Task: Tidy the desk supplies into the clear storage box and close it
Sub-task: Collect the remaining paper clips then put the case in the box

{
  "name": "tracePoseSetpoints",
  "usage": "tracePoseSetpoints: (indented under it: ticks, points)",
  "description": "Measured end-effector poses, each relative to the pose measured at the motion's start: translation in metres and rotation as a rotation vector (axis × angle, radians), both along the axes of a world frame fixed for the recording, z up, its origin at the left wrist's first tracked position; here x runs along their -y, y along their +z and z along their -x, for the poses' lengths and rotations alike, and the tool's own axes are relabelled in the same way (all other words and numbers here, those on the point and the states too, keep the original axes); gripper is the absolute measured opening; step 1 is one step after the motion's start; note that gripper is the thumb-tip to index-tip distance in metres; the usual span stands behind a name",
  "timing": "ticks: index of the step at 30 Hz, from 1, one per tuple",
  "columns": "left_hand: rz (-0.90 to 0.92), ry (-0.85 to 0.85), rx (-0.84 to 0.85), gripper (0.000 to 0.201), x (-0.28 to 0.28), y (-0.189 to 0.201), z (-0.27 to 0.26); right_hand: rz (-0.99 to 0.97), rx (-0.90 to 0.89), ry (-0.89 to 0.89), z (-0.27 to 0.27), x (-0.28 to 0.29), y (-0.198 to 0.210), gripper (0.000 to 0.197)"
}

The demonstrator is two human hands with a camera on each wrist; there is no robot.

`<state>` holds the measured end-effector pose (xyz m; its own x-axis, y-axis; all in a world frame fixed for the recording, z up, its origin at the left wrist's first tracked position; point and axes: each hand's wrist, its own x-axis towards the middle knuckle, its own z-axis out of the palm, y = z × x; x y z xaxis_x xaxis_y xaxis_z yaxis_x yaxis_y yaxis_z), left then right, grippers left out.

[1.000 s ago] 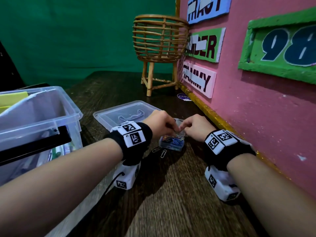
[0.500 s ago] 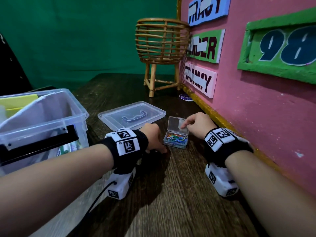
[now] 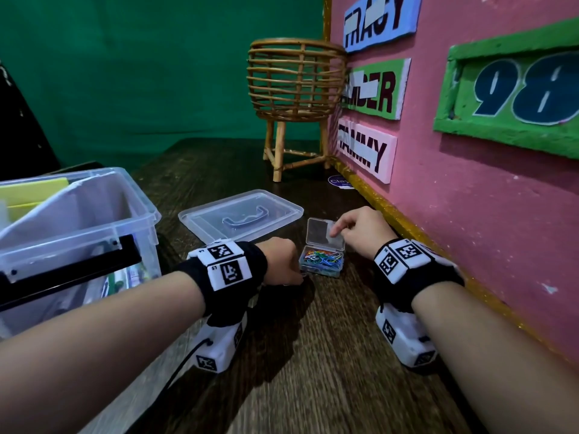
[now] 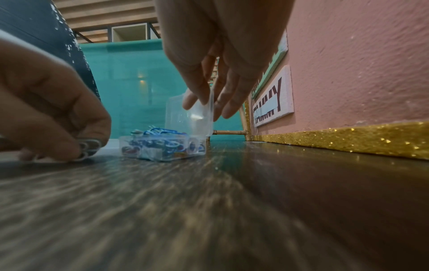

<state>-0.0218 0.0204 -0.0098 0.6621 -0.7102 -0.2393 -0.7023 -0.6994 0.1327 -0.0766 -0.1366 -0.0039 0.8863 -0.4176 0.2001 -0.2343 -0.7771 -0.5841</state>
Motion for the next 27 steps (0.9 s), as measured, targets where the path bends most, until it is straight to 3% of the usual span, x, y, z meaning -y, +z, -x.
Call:
tracePoseSetpoints:
  ticks: [4, 8, 10, 14, 19, 22, 27]
  points:
    - [0.193, -0.109, 0.028, 0.021, 0.005, 0.004, -0.002, 0.0, 0.009, 0.01, 0.0, 0.0, 0.0, 0.03]
    - [0.547, -0.102, 0.082, 0.014, 0.015, 0.011, -0.007, -0.003, 0.002, 0.01, 0.0, 0.0, 0.001, 0.031]
    - [0.599, -0.082, 0.102, 0.014, 0.022, 0.012, -0.013, -0.003, -0.002, 0.016, 0.001, 0.0, 0.001, 0.03]
    - [0.509, -0.09, 0.087, 0.018, 0.028, 0.008, -0.021, -0.026, 0.029, 0.036, 0.0, 0.0, 0.001, 0.029]
    - [0.836, 0.034, 0.221, 0.017, 0.024, 0.01, -0.024, -0.112, 0.119, 0.027, -0.007, 0.002, -0.002, 0.014]
    - [0.783, 0.127, 0.183, 0.023, 0.021, 0.007, -0.031, -0.1, 0.01, 0.093, -0.006, 0.002, -0.002, 0.013]
    - [0.556, 0.054, 0.139, 0.027, 0.011, 0.007, -0.036, -0.102, -0.152, 0.2, -0.003, 0.003, -0.003, 0.022]
